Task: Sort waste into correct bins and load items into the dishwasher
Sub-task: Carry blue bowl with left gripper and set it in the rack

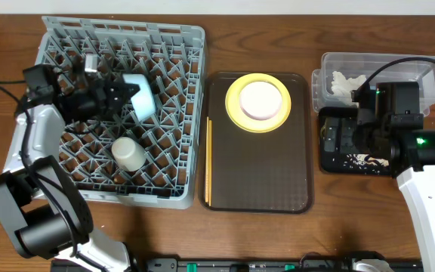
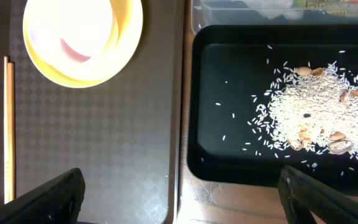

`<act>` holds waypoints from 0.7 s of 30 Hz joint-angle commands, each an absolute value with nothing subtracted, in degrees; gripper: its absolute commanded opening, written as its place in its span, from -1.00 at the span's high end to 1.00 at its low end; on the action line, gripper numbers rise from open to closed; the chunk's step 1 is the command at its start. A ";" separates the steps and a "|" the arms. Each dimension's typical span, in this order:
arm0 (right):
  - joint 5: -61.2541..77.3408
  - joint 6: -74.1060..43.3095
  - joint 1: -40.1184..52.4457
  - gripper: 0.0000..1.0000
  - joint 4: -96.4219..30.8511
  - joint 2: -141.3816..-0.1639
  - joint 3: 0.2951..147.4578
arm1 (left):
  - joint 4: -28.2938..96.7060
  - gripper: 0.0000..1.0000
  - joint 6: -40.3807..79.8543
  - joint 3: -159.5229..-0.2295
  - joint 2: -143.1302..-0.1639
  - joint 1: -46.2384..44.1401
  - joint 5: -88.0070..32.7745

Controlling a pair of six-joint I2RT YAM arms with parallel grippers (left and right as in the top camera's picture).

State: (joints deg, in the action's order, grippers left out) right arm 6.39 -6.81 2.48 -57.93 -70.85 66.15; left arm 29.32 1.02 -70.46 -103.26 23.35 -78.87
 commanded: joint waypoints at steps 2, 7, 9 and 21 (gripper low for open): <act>6.07 -7.03 1.89 -0.94 -58.08 -70.63 66.37 | 30.35 0.82 0.03 -71.11 -104.22 26.33 -74.04; 6.07 -7.05 1.89 -0.94 -58.06 -70.63 66.37 | 32.97 0.82 0.01 -71.11 -104.22 28.21 -72.38; 6.07 -7.05 1.89 -0.94 -58.08 -70.63 66.37 | 34.04 0.82 0.01 -71.11 -104.22 28.62 -72.40; 6.07 -7.03 1.89 -0.94 -58.13 -70.63 66.37 | 44.12 -0.22 0.05 -71.11 -101.21 29.85 -55.83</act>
